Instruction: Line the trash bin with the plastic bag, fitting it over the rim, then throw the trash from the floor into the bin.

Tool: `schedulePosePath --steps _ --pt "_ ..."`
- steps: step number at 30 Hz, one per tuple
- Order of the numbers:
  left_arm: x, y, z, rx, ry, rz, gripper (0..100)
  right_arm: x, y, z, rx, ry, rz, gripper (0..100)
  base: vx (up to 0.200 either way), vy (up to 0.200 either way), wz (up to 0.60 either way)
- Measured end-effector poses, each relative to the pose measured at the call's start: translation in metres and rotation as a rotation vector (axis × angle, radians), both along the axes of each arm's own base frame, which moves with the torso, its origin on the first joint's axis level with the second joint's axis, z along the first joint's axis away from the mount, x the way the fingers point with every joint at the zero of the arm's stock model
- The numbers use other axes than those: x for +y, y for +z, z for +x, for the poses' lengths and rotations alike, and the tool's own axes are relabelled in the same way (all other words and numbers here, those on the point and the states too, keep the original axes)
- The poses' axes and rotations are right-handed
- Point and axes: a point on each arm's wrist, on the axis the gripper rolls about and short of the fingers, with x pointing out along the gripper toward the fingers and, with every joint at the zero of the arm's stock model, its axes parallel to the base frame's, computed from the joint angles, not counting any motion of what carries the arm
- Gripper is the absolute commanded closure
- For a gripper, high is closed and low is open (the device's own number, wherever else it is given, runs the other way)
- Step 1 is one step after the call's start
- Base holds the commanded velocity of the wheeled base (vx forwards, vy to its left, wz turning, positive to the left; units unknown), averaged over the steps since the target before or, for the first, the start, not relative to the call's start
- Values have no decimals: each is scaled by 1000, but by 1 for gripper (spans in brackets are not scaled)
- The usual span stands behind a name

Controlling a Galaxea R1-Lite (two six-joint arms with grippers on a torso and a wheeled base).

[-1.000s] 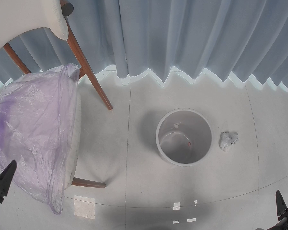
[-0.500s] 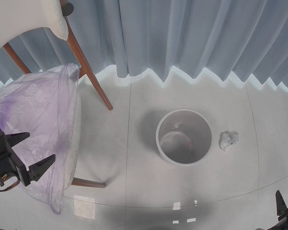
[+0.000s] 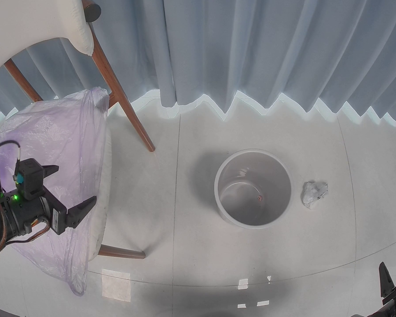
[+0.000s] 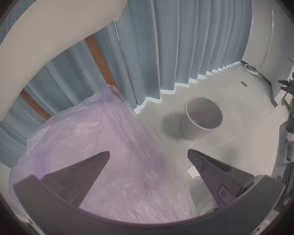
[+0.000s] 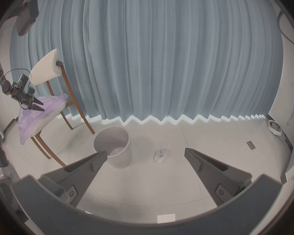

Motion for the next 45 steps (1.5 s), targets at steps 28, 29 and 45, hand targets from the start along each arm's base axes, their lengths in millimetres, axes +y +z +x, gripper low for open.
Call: schedulePosePath --steps 28,29,45 --pt "-18 -11 60 -29 84 102 0 0 0 0 0 0 0 0 0 0 0" --pt "-18 -11 60 -36 85 99 0 0 0 0 0 0 0 0 0 0 0" --pt "-16 -20 64 -43 116 98 100 0 0 0 1 0 0 0 0 0 0"
